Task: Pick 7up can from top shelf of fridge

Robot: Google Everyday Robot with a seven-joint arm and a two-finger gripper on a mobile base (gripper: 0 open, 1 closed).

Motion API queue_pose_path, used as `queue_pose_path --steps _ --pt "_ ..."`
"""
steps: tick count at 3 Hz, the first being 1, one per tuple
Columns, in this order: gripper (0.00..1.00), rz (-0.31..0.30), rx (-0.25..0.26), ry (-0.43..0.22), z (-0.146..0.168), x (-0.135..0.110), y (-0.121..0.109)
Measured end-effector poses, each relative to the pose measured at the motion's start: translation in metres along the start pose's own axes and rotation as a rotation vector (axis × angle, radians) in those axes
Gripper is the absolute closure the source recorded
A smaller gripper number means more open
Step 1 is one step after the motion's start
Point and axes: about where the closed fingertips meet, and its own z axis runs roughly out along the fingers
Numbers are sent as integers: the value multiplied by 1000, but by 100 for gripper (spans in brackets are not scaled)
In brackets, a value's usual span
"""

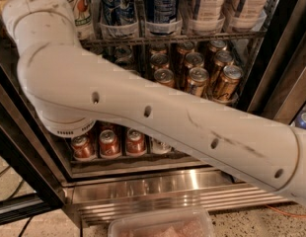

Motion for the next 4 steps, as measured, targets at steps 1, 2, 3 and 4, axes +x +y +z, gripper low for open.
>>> queue_pose_path --steps 1,2,3,4 --pt "100 -21 -45 18 -12 -22 -34" --pt "100 -146 -79 49 -31 -29 -72" --pt "100 -374 -98 134 -61 -5 -108" --pt "100 -496 -235 213 -93 28 -71"
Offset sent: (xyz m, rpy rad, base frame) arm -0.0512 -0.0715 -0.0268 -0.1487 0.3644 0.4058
